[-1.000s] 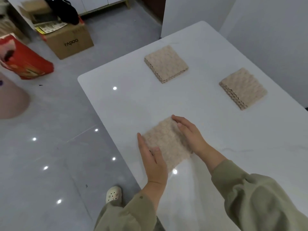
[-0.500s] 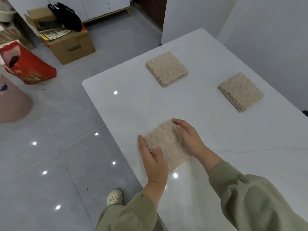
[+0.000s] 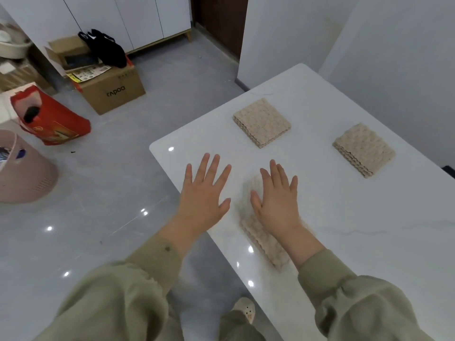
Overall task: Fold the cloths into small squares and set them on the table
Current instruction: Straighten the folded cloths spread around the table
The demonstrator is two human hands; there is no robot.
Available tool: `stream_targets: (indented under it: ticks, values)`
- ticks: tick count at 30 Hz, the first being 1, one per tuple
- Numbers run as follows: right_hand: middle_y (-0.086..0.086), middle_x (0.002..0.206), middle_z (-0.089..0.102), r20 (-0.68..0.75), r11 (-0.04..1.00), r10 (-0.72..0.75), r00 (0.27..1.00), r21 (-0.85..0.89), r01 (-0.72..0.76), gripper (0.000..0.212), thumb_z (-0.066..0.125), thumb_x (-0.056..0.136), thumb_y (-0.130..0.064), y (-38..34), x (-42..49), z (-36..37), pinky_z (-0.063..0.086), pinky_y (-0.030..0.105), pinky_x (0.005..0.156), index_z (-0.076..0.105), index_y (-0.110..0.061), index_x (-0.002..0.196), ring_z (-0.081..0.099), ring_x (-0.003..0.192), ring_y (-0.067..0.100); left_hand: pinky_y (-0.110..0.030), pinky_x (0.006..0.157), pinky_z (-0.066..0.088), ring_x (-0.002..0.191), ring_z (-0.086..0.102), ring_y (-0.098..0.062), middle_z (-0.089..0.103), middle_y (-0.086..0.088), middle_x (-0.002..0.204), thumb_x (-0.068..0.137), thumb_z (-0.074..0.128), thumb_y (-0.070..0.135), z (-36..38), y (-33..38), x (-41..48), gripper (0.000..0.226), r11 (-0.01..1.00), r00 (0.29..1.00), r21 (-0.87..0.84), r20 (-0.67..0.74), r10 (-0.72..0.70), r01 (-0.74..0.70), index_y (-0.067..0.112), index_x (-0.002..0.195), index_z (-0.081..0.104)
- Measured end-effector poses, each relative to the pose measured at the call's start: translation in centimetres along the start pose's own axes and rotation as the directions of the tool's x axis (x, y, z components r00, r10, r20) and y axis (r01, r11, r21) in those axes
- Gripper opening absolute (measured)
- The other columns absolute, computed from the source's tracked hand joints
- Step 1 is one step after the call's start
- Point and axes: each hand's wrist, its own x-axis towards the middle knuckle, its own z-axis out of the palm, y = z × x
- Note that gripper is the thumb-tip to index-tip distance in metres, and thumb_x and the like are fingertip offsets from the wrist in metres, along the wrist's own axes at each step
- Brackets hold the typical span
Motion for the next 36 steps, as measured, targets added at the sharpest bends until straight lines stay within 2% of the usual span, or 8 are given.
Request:
stream_targets:
  ticks: [3, 6, 10, 16, 27, 36]
  values:
    - [0.014, 0.156, 0.019, -0.015, 1.0, 0.025, 1.0, -0.015, -0.025, 0.072, 0.015, 0.087, -0.049, -4.8, 2.2, 0.5, 0.004, 0.055, 0.114, 0.036, -0.009, 0.142, 0.015, 0.145, 0.031, -0.052, 0.114, -0.008, 0.143, -0.02, -0.029, -0.018, -0.008, 0.157, 0.094, 0.031, 0.052, -1.8, -5.2, 0.6, 0.076, 1.0, 1.0, 0.015, -0.013, 0.009, -0.009, 0.023, 0.149, -0.012]
    - [0.011, 0.158, 0.011, 0.019, 0.996, 0.076, 0.997, -0.052, -0.075, 0.064, 0.022, 0.092, -0.047, -10.3, 5.3, 1.3, 0.002, 0.056, 0.114, 0.03, -0.011, 0.145, 0.007, 0.146, 0.029, -0.052, 0.113, -0.007, 0.145, -0.011, -0.03, -0.008, -0.01, 0.159, 0.093, 0.04, 0.047, -2.5, -11.3, 1.7, 0.076, 0.998, 0.996, -0.013, -0.064, 0.064, -0.065, 0.02, 0.151, -0.001]
    - [0.01, 0.159, 0.006, 0.005, 0.984, 0.164, 0.986, -0.068, -0.163, 0.059, 0.031, 0.096, -0.042, -18.1, 10.2, 1.9, 0.001, 0.056, 0.114, 0.025, -0.011, 0.146, 0.002, 0.146, 0.027, -0.054, 0.114, -0.005, 0.144, -0.018, -0.029, -0.014, -0.009, 0.158, 0.094, 0.039, 0.047, -3.3, -19.3, 4.0, 0.077, 0.995, 0.995, 0.017, 0.019, 0.101, -0.101, 0.021, 0.151, -0.006]
    - [0.01, 0.159, 0.007, 0.0, 0.955, 0.294, 0.956, -0.049, -0.294, 0.058, 0.033, 0.096, -0.04, -25.1, 16.2, 2.2, 0.002, 0.055, 0.114, 0.025, -0.01, 0.146, 0.003, 0.146, 0.026, -0.054, 0.114, -0.003, 0.144, -0.019, -0.028, -0.016, -0.008, 0.158, 0.093, 0.041, 0.046, -4.4, -28.2, 8.4, 0.078, 0.98, 0.98, 0.036, 0.037, 0.194, -0.195, 0.022, 0.151, -0.007]
    - [0.009, 0.159, 0.004, -0.032, 0.895, 0.446, 0.895, -0.02, -0.447, 0.059, 0.034, 0.096, -0.039, -23.4, 28.8, 3.8, 0.0, 0.052, 0.115, 0.021, -0.014, 0.147, 0.0, 0.147, 0.024, -0.053, 0.113, -0.006, 0.144, -0.019, -0.027, -0.018, -0.009, 0.157, 0.092, 0.041, 0.047, -3.1, -32.1, 23.6, 0.082, 0.934, 0.933, 0.013, 0.045, 0.357, -0.358, 0.023, 0.149, -0.013]
    - [0.012, 0.158, 0.012, -0.046, 0.802, 0.597, 0.801, 0.021, -0.597, 0.059, 0.035, 0.094, -0.04, -19.6, 33.3, 3.1, 0.004, 0.053, 0.115, 0.029, -0.01, 0.145, 0.007, 0.146, 0.028, -0.052, 0.114, -0.008, 0.143, -0.023, -0.026, -0.022, -0.007, 0.156, 0.093, 0.038, 0.05, -3.4, -29.3, 32.2, 0.08, 0.825, 0.82, -0.001, 0.108, 0.562, -0.565, 0.024, 0.149, -0.012]
